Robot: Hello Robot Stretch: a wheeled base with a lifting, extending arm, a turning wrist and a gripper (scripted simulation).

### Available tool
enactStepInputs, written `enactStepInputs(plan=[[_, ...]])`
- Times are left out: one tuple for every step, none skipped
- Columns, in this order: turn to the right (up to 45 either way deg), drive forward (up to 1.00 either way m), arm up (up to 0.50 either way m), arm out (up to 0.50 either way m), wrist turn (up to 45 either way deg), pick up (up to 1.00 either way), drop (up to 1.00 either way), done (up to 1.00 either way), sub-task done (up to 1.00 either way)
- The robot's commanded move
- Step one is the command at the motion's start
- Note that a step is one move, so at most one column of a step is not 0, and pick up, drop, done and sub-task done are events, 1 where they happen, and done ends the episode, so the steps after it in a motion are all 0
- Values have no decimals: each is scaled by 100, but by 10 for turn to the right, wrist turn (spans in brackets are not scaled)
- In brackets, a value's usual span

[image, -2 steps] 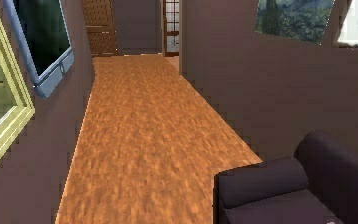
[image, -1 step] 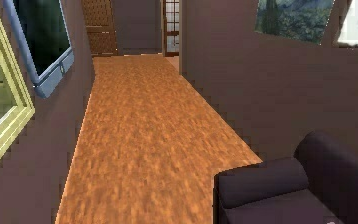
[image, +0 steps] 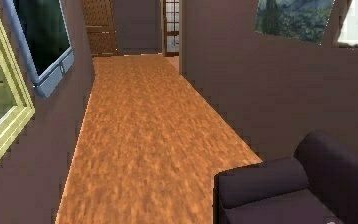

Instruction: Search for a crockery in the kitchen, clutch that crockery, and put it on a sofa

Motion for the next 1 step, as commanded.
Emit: enactStepInputs(plan=[[0, 0, 0, 0, 0, 0, 0, 100, 0]])
